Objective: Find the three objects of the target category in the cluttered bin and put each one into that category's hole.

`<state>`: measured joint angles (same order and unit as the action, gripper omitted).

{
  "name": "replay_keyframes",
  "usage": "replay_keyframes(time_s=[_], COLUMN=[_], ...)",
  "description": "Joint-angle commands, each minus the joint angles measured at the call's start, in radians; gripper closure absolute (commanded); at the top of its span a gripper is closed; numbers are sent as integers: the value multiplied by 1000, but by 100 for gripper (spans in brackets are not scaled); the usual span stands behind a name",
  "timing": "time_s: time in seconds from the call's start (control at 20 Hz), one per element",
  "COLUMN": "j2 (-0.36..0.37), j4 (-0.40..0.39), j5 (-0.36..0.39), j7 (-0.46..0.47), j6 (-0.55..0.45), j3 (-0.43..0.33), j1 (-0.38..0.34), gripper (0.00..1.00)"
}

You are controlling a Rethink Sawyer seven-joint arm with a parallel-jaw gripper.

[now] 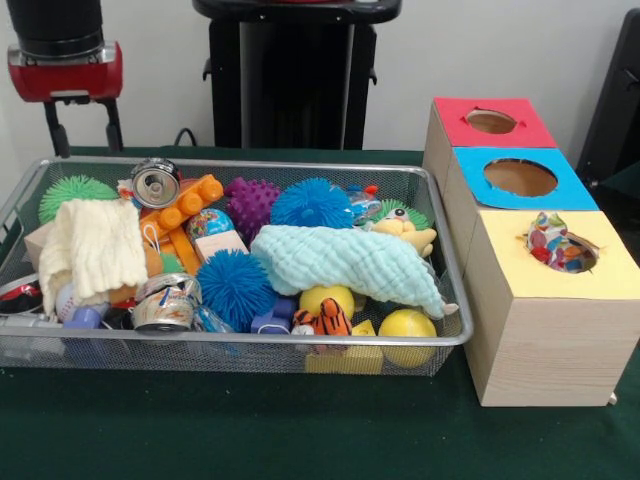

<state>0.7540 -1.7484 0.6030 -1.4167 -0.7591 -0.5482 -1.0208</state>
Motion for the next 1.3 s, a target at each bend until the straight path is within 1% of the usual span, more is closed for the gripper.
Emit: replay_keyframes(time_s=[0.05, 0.35, 0.6, 0.85, 1.0, 1.15, 1.3], j2=[-25, -106, -169, -187, -193, -203, -218], j4=[-110, -51, 9, 49, 59, 58, 57], j5=[70, 100, 107, 110, 117, 126, 132], j7=[125, 86, 86, 96, 99, 108, 133], j6=[89, 117, 117, 106, 110, 120, 120], j3=[-64, -45, -41, -40, -36, -32, -31], j1=[14, 49, 72, 85, 90, 79, 53], gripper=[0, 0, 0, 0, 0, 0, 0])
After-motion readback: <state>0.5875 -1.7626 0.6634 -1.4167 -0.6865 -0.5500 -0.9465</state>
